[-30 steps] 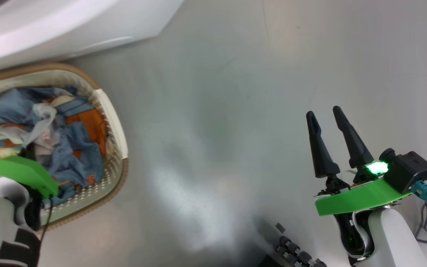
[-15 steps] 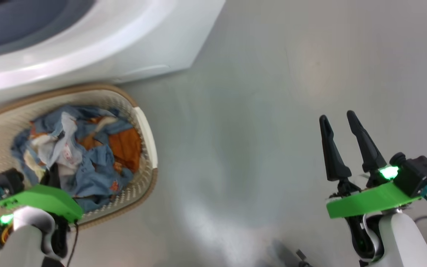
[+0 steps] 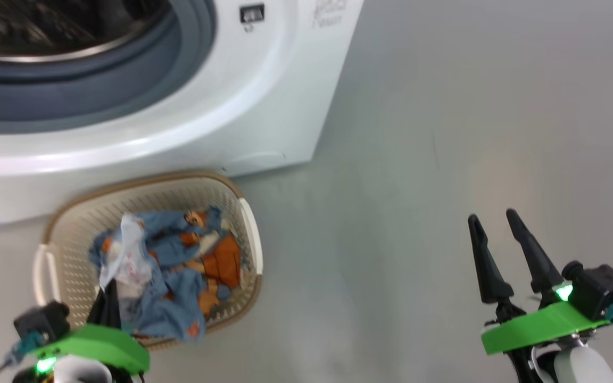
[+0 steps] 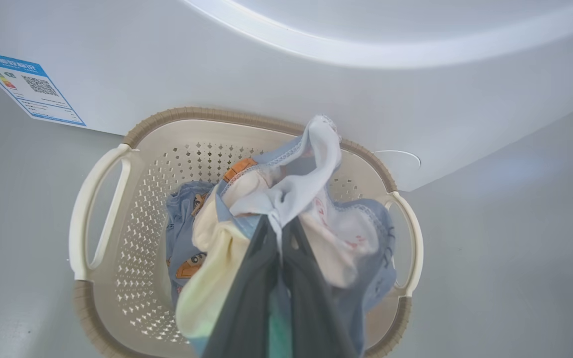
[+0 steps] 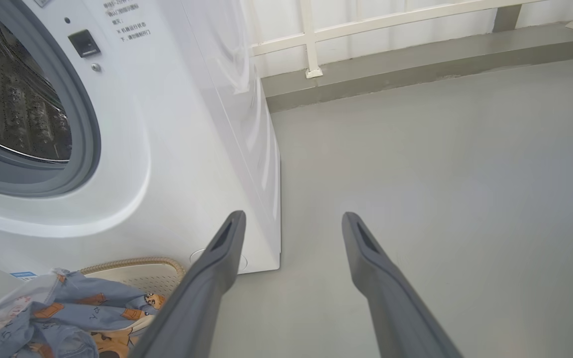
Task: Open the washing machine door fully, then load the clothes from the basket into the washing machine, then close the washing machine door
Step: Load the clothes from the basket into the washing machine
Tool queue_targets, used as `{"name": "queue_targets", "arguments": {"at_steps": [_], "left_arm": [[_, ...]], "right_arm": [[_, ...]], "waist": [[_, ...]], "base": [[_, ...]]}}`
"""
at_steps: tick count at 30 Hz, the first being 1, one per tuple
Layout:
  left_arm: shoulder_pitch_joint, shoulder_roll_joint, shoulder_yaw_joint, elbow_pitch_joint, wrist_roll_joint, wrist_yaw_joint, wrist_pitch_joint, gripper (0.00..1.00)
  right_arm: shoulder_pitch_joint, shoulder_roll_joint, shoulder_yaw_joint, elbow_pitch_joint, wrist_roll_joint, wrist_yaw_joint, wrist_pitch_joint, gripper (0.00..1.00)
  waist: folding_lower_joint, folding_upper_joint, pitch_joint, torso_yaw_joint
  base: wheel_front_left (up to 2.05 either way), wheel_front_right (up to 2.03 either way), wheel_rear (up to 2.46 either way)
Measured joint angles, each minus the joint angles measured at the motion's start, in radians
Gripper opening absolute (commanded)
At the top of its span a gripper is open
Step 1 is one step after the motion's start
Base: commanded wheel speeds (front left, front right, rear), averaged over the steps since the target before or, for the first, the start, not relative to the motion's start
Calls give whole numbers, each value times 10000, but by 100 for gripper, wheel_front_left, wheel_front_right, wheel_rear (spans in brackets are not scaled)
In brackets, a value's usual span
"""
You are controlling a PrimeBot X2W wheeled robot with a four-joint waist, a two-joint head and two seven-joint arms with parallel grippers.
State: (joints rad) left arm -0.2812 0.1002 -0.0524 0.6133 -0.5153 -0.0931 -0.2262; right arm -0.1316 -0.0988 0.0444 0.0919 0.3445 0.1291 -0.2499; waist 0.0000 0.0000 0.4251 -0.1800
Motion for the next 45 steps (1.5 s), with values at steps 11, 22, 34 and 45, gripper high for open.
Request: {"name": "queue_targets", "arguments": {"at_steps": [11, 22, 34, 45], "left_arm": [[1846, -253, -46, -1854, 339, -92, -205, 0], [3494, -527, 107, -3893, 976, -188, -219, 0], [4637, -531, 253, -4909, 1154, -167, -219, 0], [5057, -529, 136, -5411, 1150, 23, -219, 0]], "right_arm": [[958, -236, -240, 40, 0, 0, 0, 100], [1817, -347, -288, 75, 0, 0, 0, 100], [2423, -437, -483, 71, 0, 0, 0, 100], [2775, -516, -562, 40, -2, 0, 0, 100]], "waist": [[0, 0, -1620, 512], [0, 0, -2928, 906], [0, 0, -4047, 1280], [0, 0, -4416, 1554]], "base": [[0, 0, 0], [0, 0, 0], [0, 0, 0], [0, 0, 0]]}}
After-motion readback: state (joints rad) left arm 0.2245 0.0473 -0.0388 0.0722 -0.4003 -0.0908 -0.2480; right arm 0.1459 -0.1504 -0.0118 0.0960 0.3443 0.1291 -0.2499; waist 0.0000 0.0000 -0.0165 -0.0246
